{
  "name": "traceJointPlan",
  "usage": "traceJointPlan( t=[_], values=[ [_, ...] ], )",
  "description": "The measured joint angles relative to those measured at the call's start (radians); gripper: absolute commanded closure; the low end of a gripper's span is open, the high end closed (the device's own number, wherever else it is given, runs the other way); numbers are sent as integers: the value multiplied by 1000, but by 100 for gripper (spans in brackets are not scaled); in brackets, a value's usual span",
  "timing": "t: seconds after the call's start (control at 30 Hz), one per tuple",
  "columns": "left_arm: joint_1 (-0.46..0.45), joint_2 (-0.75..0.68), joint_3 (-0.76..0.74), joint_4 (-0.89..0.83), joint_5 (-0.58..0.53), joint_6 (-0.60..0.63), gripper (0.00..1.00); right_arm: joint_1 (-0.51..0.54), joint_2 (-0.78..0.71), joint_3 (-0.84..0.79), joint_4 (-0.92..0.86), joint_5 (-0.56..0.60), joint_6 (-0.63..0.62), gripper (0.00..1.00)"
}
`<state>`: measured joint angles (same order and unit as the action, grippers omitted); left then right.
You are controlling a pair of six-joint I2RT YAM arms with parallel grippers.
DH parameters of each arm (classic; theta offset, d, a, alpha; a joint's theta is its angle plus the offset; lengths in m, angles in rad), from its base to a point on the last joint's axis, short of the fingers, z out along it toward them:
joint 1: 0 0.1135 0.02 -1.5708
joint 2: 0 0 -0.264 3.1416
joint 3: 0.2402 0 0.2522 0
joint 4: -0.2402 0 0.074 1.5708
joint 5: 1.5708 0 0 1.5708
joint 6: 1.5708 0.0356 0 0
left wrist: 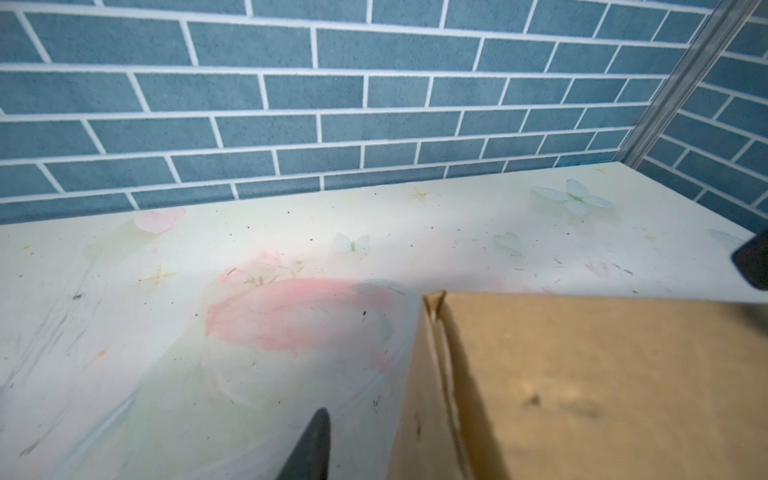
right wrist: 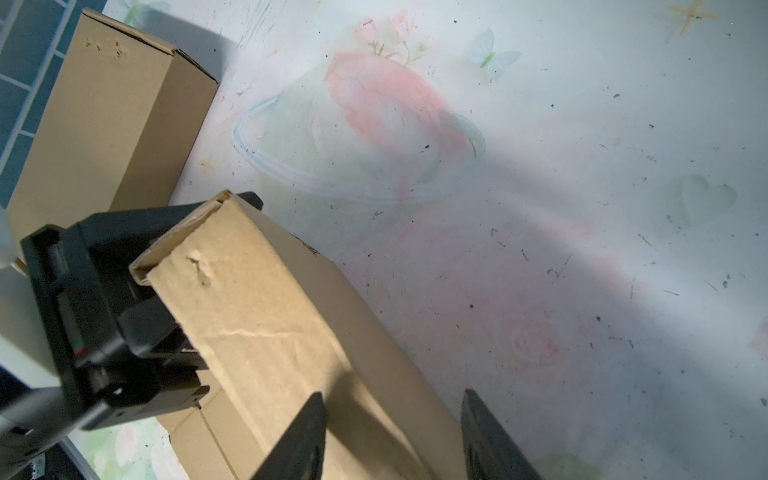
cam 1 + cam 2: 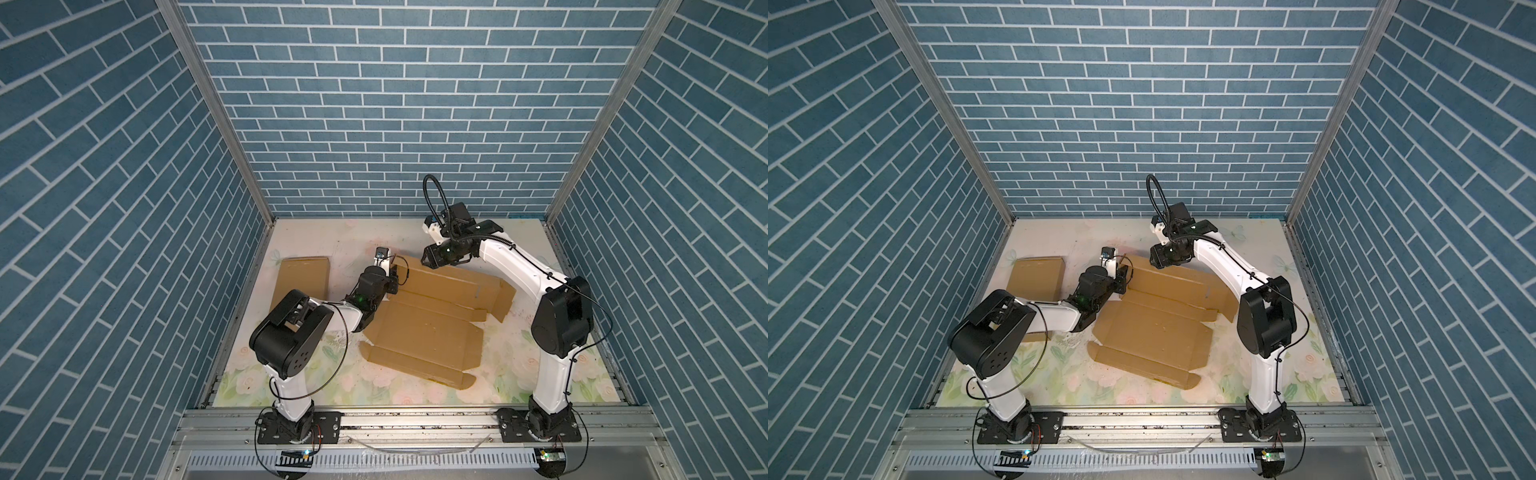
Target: Fold the paper box
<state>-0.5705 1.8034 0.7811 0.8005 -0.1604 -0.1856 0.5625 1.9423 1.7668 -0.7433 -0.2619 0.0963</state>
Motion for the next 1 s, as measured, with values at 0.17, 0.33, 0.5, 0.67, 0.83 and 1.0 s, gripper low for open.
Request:
traceJointPlan(
  t=[0.17, 0.33, 0.5, 0.67, 0.83, 1.0],
  values=[
    [0, 14, 15, 0, 7, 10, 94, 0, 0, -5, 8, -2, 0, 49],
    [1, 14, 8, 2, 2, -2, 63, -1, 0, -10, 13, -4, 0, 49],
    [8, 0, -47, -9, 7, -34, 58, -1, 0, -13, 14, -5, 0, 50],
    [9, -17, -112, -20, 27, -66, 57, -1, 0, -13, 15, -8, 0, 50],
    [9, 11, -126, -11, 32, -91, 58, -1, 0, -13, 15, -10, 0, 50],
    [9, 72, -115, -5, 35, -92, 63, -1, 0, -13, 14, -11, 0, 51]
  ],
)
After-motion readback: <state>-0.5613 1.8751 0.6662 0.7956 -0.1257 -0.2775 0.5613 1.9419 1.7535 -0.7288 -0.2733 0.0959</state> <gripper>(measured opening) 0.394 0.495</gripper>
